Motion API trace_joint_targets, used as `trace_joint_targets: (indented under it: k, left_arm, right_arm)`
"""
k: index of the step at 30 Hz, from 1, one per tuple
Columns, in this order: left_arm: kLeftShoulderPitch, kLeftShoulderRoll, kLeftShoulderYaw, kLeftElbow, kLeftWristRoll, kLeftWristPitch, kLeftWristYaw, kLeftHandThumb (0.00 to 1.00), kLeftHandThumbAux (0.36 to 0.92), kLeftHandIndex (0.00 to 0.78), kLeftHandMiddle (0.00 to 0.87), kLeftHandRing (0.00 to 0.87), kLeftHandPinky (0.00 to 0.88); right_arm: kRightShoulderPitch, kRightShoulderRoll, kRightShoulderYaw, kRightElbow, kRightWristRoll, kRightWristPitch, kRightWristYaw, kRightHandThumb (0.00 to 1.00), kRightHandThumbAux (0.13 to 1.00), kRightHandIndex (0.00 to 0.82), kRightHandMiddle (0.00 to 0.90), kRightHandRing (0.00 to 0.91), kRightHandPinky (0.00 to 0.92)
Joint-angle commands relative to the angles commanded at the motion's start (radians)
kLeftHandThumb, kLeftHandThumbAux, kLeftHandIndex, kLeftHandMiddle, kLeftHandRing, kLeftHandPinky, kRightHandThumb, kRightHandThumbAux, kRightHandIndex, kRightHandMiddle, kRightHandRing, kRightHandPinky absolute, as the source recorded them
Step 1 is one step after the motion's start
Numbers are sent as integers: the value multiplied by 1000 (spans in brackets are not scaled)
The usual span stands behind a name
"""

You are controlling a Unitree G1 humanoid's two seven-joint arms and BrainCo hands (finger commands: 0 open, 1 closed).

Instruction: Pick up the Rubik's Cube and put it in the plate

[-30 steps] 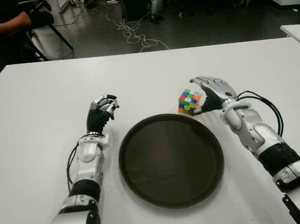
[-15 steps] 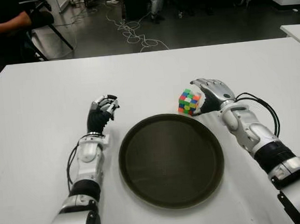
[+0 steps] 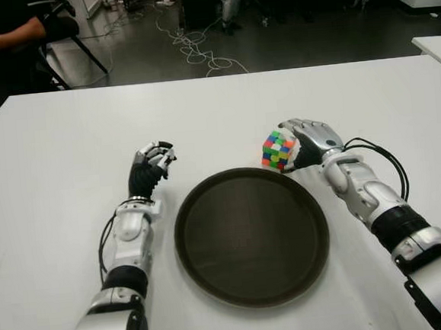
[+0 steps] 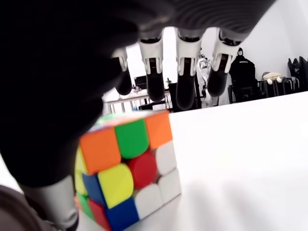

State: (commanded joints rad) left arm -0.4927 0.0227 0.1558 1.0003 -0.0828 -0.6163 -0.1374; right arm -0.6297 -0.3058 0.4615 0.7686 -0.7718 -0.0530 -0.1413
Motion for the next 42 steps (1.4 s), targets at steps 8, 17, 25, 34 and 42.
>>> trace_joint_targets:
  k: [8, 17, 25, 34, 42]
  left_arm:
    - [-2, 2, -5, 3, 16, -1, 14, 846, 661, 418, 586, 749, 723]
    - [-5, 2, -7, 7, 18, -2, 17, 847, 660, 421, 590, 750, 712]
    - [-6, -6, 1, 5, 2, 1, 6, 851, 659, 420, 578, 754, 748]
    - [-8, -9, 5, 7, -4, 7, -4, 854, 657, 423, 573, 765, 772]
    - [-15, -8, 0, 16, 7, 10, 13, 851, 658, 423, 584, 756, 723]
  right_arm:
    - [-12, 4, 14, 44, 0, -23, -24, 0, 759, 161, 183, 183, 143]
    - [-22, 7, 23, 79, 1, -51, -48, 0, 775, 188, 220, 227, 215]
    - [-29, 17, 26, 105, 2, -61, -60, 0, 788, 196, 232, 238, 199]
    - [-34, 28, 29, 123, 6, -72, -61, 0, 779, 166, 198, 204, 162]
    - [-37, 41, 29, 135, 8, -58, -59, 0, 754, 148, 174, 178, 144]
